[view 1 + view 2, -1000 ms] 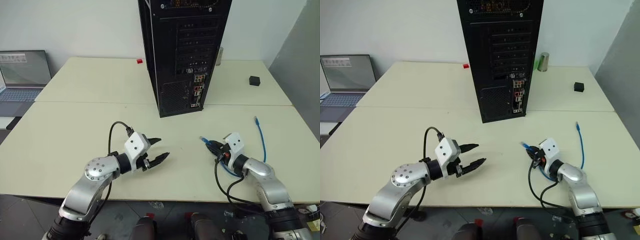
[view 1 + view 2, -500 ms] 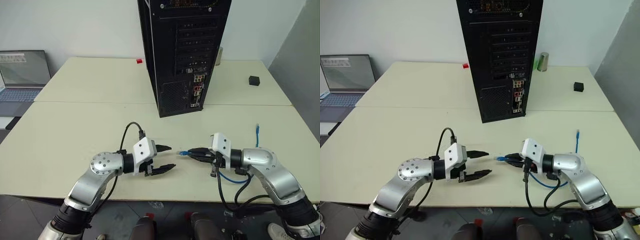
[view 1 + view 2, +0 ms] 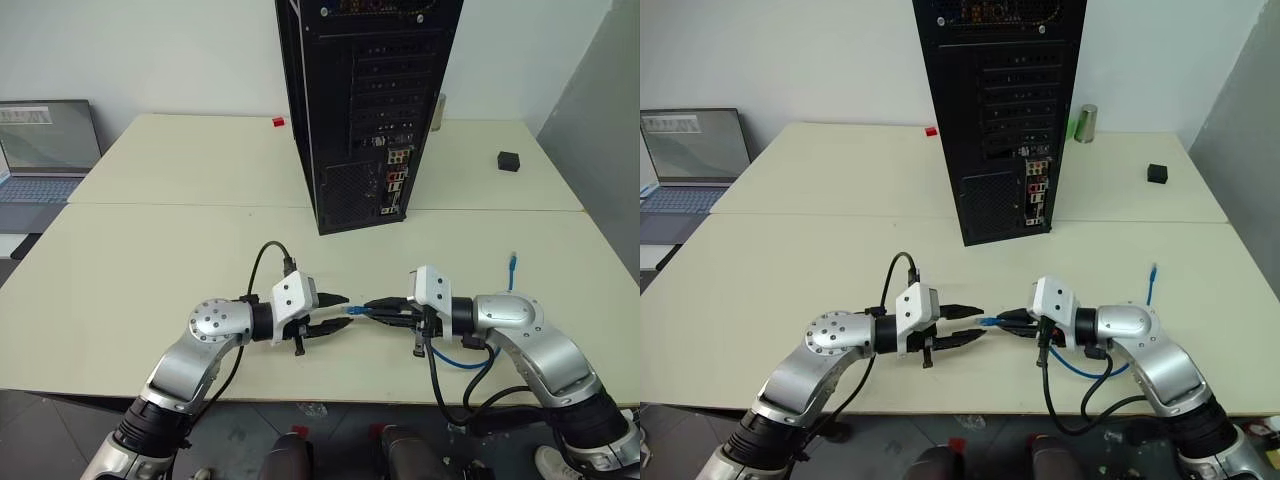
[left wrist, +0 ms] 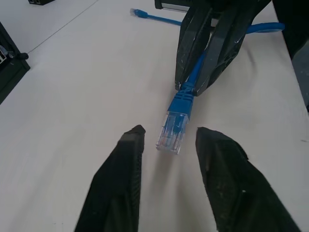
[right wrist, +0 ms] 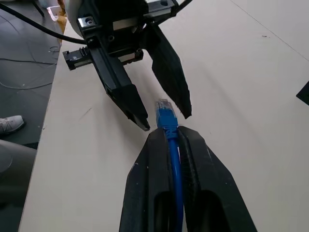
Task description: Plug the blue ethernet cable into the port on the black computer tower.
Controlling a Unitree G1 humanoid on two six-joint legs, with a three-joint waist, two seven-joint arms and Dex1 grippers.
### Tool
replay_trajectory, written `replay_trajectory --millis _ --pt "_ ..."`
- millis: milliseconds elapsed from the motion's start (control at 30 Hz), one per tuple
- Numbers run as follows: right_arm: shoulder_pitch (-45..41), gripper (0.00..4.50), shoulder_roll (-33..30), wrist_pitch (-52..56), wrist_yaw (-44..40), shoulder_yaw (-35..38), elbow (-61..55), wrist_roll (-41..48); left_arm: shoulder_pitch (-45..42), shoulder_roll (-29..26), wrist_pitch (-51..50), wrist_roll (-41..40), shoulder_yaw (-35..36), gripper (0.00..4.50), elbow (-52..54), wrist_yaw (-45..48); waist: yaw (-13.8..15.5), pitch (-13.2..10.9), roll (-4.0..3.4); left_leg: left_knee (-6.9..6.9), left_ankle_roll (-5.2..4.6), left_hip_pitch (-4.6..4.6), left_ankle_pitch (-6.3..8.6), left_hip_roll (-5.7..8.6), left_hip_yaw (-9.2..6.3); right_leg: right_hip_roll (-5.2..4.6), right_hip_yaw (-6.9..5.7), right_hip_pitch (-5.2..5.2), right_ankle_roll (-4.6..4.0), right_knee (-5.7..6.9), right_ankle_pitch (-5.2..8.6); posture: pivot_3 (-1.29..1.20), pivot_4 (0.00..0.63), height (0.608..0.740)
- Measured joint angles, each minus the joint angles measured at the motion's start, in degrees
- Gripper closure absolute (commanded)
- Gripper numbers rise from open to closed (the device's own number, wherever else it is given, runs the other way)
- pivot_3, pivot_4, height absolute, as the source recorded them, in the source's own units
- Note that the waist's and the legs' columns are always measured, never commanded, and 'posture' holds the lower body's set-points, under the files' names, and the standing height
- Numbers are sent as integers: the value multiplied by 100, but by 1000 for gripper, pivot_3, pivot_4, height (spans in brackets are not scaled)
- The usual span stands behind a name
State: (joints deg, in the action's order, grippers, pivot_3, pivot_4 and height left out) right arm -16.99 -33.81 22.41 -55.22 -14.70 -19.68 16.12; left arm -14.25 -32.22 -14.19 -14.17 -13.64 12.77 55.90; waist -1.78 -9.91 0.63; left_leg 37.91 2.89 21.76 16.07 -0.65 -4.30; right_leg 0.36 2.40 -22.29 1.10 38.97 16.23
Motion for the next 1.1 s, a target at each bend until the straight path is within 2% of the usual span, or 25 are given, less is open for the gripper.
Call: replay_trajectory --millis 133,367,433,467,533,633,767,833,900,967,1100 --pt "-2 4500 -10 37 -14 2 -19 44 3 -14 97 74 -48 4172 -23 93 0 0 0 0 0 0 0 1 0 0 0 0 0 0 0 0 150 740" --pt "-7 4500 -17 46 -46 0 -19 43 7 -2 251 163 -64 4196 -76 104 0 0 0 0 0 0 0 0 -1 0 0 0 0 0 0 0 150 740" --pt "-37 3827 -64 47 -122 -6 -19 50 45 -1 366 192 -76 4200 -78 106 0 0 0 0 0 0 0 0 -2 0 0 0 0 0 0 0 150 740" --pt "-58 3733 -98 47 -197 -7 -19 83 74 4 483 253 -89 4200 -78 96 0 0 0 0 0 0 0 0 -3 0 -1 0 0 0 0 0 150 740" --pt "-75 3120 -194 50 -332 -3 -27 134 136 34 739 422 -128 4201 -89 32 2 -1 0 0 0 0 0 1 -4 -1 1 0 0 0 0 0 150 740" --pt "-125 2569 -432 196 -526 107 -99 357 202 110 1322 732 -178 4201 -153 -164 12 -4 1 1 0 1 0 4 -8 -6 1 0 -1 0 -1 0 150 740" --pt "-205 1581 -767 804 -589 733 -351 1007 273 109 2675 1414 -181 4201 -394 -599 14 -4 1 -1 0 0 0 3 -12 -30 -2 1 -2 -1 -1 0 150 740" --pt "-204 1035 -773 1237 -512 979 -466 1407 268 31 3806 2087 -181 4201 -705 -1046 10 -4 2 -1 0 -1 0 3 -10 -31 0 2 -2 -1 -1 0 150 740" --pt "-204 1011 -764 1479 -430 1095 -515 1612 260 -42 4487 2525 -183 4201 -912 -1337 12 -4 2 -1 0 0 0 4 -10 -32 0 2 -2 -1 -1 0 150 740" --pt "-202 1011 -683 1752 -246 1199 -568 1856 245 -135 5433 3299 -165 4201 -1162 -1938 16 -4 2 -1 -1 1 0 5 -11 -36 0 2 -2 -2 -2 0 150 740" --pt "-202 1011 -308 2009 176 1237 -644 2103 224 -113 6321 4188 35 4201 -1380 -2914 17 -4 1 -1 -1 3 0 7 -11 -38 -3 1 -2 -1 -2 0 150 740"
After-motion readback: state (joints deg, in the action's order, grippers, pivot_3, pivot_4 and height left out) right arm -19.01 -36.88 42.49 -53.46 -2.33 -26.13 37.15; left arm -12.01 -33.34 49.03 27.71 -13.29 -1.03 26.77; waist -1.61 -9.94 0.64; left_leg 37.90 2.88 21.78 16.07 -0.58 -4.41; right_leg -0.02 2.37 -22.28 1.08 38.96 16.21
